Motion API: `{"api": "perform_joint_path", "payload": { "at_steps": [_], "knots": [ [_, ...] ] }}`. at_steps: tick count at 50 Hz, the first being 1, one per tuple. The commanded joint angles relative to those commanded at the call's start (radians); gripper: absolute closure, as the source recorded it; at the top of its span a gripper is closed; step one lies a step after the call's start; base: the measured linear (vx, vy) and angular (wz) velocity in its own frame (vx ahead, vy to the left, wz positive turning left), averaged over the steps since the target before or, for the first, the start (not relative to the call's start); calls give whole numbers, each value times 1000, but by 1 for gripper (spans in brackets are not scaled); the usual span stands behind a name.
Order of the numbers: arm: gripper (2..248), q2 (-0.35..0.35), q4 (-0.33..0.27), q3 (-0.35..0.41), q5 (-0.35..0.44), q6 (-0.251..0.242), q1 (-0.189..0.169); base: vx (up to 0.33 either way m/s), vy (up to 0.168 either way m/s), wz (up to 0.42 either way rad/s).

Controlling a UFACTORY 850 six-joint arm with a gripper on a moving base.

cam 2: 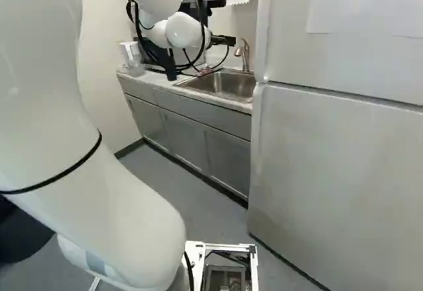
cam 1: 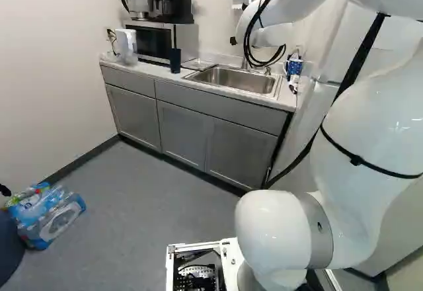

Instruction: Rinse the cup and place it in the tray

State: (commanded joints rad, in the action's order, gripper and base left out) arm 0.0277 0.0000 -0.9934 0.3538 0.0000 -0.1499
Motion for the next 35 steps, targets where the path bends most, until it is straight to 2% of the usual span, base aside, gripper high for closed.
{"api": "perform_joint_path", "payload": {
  "at_steps": [35],
  "knots": [
    [3,0,0,0,0,0,0,133,87,-24]
  ]
}}
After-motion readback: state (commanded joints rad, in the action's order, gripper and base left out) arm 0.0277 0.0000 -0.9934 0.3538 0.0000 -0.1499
